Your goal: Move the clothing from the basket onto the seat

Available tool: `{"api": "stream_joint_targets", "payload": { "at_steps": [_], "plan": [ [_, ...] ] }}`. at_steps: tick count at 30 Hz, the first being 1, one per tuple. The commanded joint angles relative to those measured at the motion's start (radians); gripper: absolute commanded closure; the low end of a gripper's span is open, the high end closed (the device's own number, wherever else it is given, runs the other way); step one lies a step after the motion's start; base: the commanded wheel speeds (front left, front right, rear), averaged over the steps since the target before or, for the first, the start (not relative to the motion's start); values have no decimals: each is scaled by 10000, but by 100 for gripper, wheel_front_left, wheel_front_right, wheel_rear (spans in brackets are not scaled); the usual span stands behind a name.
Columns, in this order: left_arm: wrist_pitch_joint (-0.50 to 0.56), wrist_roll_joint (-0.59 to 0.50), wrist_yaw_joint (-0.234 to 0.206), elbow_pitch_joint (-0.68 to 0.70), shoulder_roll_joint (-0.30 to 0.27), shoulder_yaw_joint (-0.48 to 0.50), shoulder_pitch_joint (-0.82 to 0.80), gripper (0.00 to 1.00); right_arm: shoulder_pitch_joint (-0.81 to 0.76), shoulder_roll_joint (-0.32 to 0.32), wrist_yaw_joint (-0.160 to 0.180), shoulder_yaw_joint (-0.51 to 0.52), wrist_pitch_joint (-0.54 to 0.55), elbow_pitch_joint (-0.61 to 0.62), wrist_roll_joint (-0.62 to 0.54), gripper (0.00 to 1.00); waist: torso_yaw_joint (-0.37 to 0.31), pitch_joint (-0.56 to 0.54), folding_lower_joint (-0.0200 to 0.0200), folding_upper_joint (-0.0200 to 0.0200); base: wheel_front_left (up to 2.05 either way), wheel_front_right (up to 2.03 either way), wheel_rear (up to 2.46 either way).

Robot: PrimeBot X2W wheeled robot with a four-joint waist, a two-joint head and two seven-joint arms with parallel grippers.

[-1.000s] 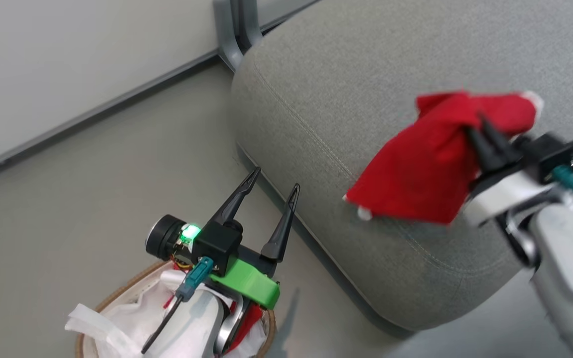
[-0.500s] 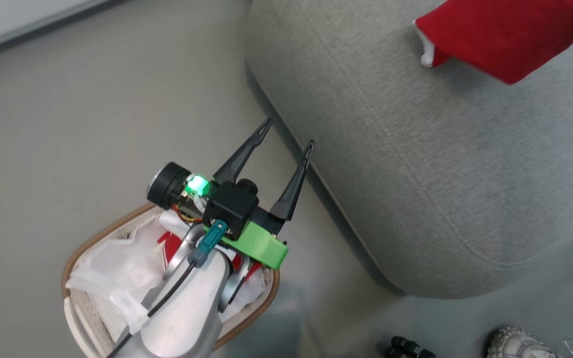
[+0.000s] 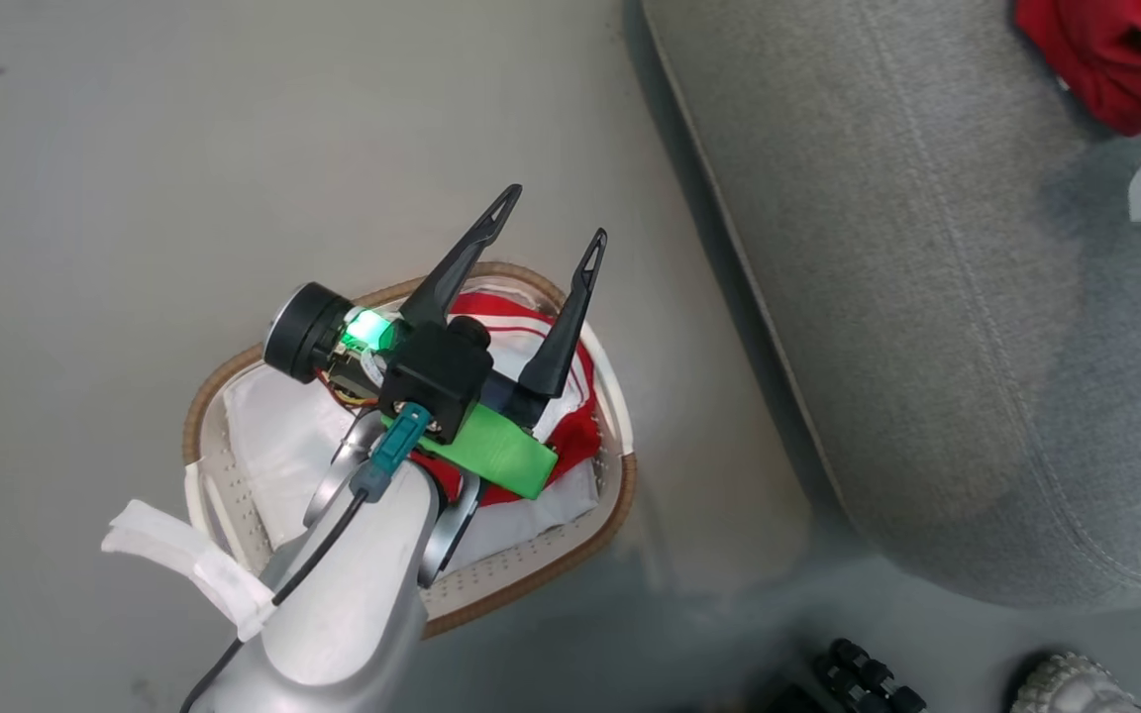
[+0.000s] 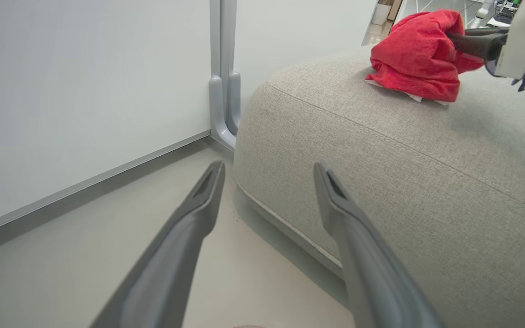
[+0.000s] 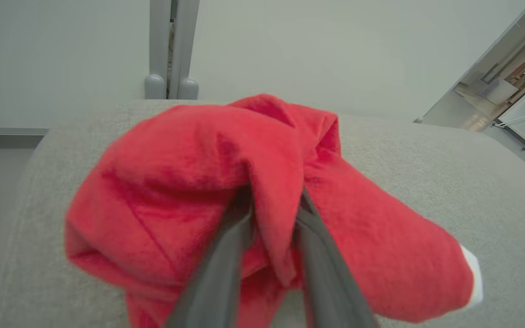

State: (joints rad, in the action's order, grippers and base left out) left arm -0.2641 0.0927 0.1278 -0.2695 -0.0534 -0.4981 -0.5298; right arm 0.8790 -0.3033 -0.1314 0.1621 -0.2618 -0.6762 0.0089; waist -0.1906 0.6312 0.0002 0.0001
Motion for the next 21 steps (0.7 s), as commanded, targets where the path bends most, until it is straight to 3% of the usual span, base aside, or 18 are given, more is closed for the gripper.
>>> {"api": "stream_joint_targets", "payload": {
  "at_steps": [1,13,21],
  "plan": [
    [-6,-87,36,-37,-35,70,172,0,-333,66,14,183,-47,76,-22,0,278,-27,-2,-1,0,0,0],
    [-6,226,-20,-120,0,985,1495,0,-3532,618,14,425,-47,1341,467,0,461,-2074,-2,-1,0,0,0],
    [-6,413,-574,-101,5,1943,2614,0,-4855,1233,14,-424,-47,2489,1040,0,1038,-3351,-2,-1,0,0,0]
  ]
}}
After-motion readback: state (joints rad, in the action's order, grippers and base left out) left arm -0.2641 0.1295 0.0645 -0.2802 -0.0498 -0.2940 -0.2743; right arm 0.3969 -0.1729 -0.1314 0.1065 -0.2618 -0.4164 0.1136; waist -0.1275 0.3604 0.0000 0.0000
